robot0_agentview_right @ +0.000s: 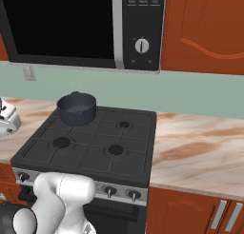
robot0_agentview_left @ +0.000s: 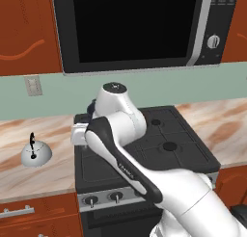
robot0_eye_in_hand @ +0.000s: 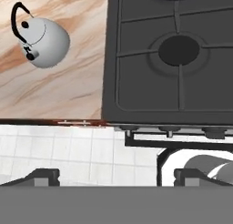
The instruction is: Pick the kettle from the counter and place it on a stove burner. Then turn the burner on.
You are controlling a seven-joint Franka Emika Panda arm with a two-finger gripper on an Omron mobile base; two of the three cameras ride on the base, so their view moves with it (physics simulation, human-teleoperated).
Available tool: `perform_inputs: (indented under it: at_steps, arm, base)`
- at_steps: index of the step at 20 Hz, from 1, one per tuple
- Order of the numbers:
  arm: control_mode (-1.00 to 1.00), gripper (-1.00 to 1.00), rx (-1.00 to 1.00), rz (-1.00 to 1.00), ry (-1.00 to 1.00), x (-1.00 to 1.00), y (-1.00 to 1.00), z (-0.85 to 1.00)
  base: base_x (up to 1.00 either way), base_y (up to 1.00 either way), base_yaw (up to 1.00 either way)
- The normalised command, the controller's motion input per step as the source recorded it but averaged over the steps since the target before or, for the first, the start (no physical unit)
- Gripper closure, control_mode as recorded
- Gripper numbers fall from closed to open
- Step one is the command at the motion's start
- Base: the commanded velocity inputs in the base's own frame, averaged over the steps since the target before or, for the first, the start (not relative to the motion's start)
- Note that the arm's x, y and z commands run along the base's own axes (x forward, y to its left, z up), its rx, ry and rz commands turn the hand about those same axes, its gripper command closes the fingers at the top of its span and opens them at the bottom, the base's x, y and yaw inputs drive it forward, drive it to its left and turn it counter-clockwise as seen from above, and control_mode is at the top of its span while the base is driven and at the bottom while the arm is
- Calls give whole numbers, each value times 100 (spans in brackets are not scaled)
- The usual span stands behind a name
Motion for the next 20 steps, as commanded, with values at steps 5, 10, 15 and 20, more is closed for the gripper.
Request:
perform_inputs:
  at_steps: [5,10,15,20]
  arm:
    - [-100,-100,6,0,10,10,50,-19]
    - [-100,-100,3,0,10,17,45,-7]
    - [-100,-100,0,0,10,20,47,-4]
    - [-100,-100,0,0,8,20,47,-7]
  base:
    - [0,0,0]
    - [0,0,0]
    - [0,0,0]
    - [0,0,0]
